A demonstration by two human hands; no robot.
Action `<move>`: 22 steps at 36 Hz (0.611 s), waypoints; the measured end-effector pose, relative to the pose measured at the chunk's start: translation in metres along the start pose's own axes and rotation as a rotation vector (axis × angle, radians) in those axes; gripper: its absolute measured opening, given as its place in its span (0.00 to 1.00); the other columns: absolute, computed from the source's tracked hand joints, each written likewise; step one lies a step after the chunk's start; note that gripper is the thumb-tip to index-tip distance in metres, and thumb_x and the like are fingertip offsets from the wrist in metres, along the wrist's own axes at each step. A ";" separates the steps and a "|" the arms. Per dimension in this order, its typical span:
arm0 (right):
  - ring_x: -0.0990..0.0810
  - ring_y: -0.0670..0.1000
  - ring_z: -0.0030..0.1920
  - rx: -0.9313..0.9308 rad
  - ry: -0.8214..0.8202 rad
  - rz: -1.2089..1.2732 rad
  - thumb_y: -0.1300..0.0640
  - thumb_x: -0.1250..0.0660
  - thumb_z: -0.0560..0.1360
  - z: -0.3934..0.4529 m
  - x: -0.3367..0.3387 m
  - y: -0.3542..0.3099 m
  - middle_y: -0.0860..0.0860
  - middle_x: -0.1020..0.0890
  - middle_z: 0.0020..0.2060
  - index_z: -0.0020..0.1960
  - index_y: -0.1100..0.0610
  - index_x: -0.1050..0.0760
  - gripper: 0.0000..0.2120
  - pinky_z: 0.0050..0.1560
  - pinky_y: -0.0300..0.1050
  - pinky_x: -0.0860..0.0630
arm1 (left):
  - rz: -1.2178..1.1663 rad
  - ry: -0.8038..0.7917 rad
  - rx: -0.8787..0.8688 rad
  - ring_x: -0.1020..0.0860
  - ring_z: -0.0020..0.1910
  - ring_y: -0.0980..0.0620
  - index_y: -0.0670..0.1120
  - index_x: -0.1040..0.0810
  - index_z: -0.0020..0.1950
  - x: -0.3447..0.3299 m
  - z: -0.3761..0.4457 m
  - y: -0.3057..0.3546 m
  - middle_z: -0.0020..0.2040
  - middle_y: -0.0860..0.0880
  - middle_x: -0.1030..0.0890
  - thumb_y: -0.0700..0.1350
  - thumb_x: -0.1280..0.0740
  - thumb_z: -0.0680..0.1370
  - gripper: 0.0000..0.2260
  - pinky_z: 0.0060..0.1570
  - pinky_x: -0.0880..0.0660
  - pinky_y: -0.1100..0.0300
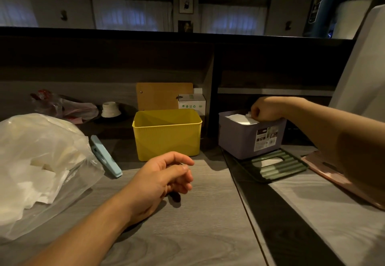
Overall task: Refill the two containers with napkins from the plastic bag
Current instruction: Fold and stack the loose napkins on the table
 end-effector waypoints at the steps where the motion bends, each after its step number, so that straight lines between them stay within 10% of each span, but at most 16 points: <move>1: 0.24 0.51 0.42 -0.010 -0.003 -0.002 0.57 0.36 0.80 0.000 -0.001 -0.001 0.52 0.20 0.44 0.42 0.50 0.23 0.09 0.47 0.46 0.26 | 0.003 0.000 0.000 0.18 0.40 0.47 0.40 0.21 0.59 0.000 0.000 0.000 0.42 0.44 0.17 0.37 0.38 0.82 0.08 0.42 0.21 0.56; 8: 0.20 0.55 0.49 -0.056 0.018 0.033 0.54 0.35 0.80 -0.004 0.003 -0.007 0.54 0.18 0.48 0.51 0.56 0.19 0.07 0.50 0.48 0.22 | -0.036 0.028 -0.011 0.17 0.43 0.46 0.39 0.20 0.58 0.001 0.002 -0.001 0.44 0.42 0.16 0.37 0.37 0.82 0.08 0.45 0.20 0.53; 13: 0.21 0.54 0.39 -0.031 0.434 0.214 0.62 0.37 0.80 -0.021 0.003 -0.001 0.57 0.17 0.44 0.45 0.57 0.18 0.09 0.37 0.44 0.26 | -0.149 0.023 -0.022 0.16 0.50 0.44 0.38 0.20 0.55 -0.001 0.003 -0.001 0.48 0.40 0.16 0.39 0.35 0.78 0.09 0.48 0.19 0.52; 18: 0.19 0.56 0.48 0.195 0.700 0.286 0.63 0.38 0.80 -0.071 0.015 -0.034 0.57 0.16 0.49 0.53 0.60 0.16 0.11 0.47 0.46 0.23 | -0.163 0.045 -0.058 0.17 0.57 0.43 0.39 0.21 0.57 -0.002 -0.001 0.002 0.53 0.39 0.16 0.39 0.39 0.83 0.09 0.54 0.22 0.50; 22: 0.20 0.50 0.51 0.410 0.609 0.301 0.62 0.37 0.81 -0.112 0.012 -0.094 0.53 0.17 0.52 0.57 0.58 0.17 0.11 0.50 0.42 0.24 | -0.142 0.189 -0.103 0.16 0.56 0.42 0.39 0.20 0.55 -0.003 -0.009 0.006 0.52 0.38 0.16 0.37 0.40 0.83 0.09 0.56 0.19 0.51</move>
Point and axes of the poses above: each hand's wrist, its own z-axis towards the middle knuckle, its own x-axis out of the back of the hand, y = z × x, the point moved 1 cm from there along z, towards the middle knuckle
